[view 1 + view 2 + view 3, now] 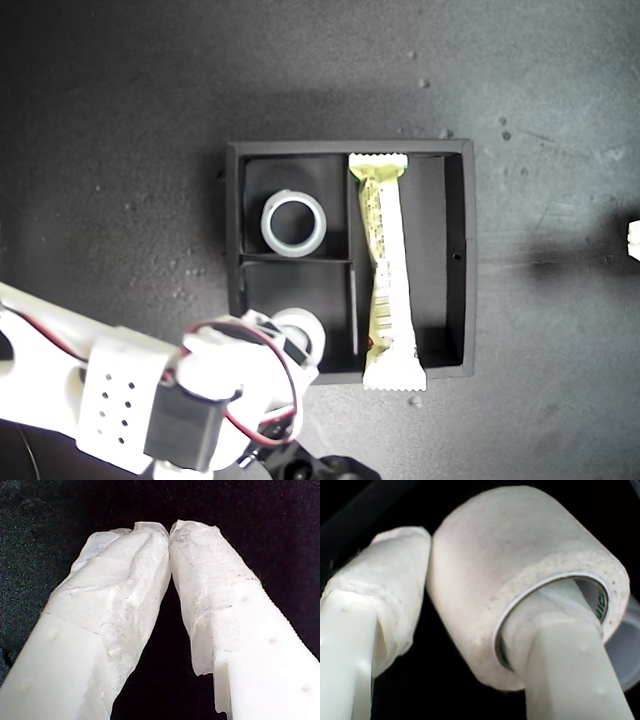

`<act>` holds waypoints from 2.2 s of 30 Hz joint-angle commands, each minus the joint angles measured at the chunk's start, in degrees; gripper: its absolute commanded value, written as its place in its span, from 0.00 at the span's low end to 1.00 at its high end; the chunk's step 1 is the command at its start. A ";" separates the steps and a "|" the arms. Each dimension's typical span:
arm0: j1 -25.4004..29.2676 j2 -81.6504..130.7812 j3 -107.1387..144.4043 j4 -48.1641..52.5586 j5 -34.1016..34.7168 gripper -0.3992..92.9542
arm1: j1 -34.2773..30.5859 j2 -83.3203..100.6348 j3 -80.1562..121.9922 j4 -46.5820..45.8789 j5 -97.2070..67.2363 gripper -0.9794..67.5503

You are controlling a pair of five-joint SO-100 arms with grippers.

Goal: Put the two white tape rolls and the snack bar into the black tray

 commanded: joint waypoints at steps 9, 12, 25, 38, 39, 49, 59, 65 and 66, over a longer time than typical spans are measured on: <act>2.11 -21.45 -41.92 13.62 -0.79 0.21 | -0.09 0.44 0.62 0.09 -5.80 0.01; 2.37 -20.39 -38.67 13.62 -1.41 0.22 | -0.09 0.44 0.62 0.09 -5.80 0.01; -0.44 37.71 23.47 13.62 -10.11 0.21 | -0.09 0.44 0.62 0.09 -5.80 0.01; 0.53 100.11 92.29 -5.80 -17.40 0.02 | -0.09 0.44 0.70 0.09 -5.80 0.01; 0.26 102.92 97.21 -8.79 -17.14 0.01 | -0.09 0.44 0.70 0.09 -5.80 0.01; -1.76 140.19 135.62 -15.21 -16.00 0.01 | -0.09 0.44 0.70 0.09 -5.80 0.01; -0.88 141.24 147.48 -11.60 -23.73 0.00 | -0.09 0.44 0.70 0.09 -6.06 0.01; 0.97 141.33 147.48 -11.60 -27.25 0.01 | -0.18 0.44 0.70 0.09 -6.15 0.01; 1.14 141.33 147.48 -11.60 -26.89 0.01 | -0.18 0.44 0.70 0.09 -6.15 0.01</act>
